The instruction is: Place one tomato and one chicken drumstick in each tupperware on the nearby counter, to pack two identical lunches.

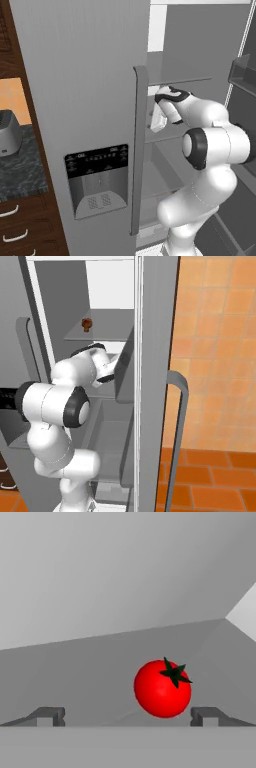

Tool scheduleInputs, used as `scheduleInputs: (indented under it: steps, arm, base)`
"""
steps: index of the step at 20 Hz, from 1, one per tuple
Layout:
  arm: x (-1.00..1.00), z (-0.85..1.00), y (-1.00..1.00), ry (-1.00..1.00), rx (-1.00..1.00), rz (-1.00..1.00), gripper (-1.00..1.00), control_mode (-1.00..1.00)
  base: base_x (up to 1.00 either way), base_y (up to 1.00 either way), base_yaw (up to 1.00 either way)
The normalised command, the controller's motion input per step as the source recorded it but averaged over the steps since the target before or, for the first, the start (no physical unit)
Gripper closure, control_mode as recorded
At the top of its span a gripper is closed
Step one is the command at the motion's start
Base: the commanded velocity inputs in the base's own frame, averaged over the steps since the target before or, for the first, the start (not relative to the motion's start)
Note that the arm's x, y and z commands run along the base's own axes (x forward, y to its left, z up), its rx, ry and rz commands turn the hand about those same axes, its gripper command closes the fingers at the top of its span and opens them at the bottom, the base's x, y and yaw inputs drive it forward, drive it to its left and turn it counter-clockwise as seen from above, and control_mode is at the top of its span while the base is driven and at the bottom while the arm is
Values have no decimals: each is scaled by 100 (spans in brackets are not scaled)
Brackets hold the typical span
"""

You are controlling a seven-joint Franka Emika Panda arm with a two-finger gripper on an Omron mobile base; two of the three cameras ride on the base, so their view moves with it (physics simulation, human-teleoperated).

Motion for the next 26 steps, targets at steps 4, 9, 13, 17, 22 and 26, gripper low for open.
scheduleInputs:
  steps: [4, 9, 13, 17, 22, 26]
  arm:
    - [20, -1, 5, -2, 0, 11, -100, -100]
    - [29, -9, 13, -2, 0, 11, -100, -100]
    - [36, -16, 10, 0, 0, 10, -100, -100]
    - [44, -10, 0, 0, 0, 5, -100, -100]
    - [42, -18, 0, 0, 0, 3, -100, -100]
    - [21, -28, 10, 0, 0, 1, -100, -100]
  base:
    - [0, 0, 0]
    - [0, 0, 0]
    - [0, 0, 0]
    - [0, 0, 0]
    - [0, 0, 0]
    - [0, 0, 0]
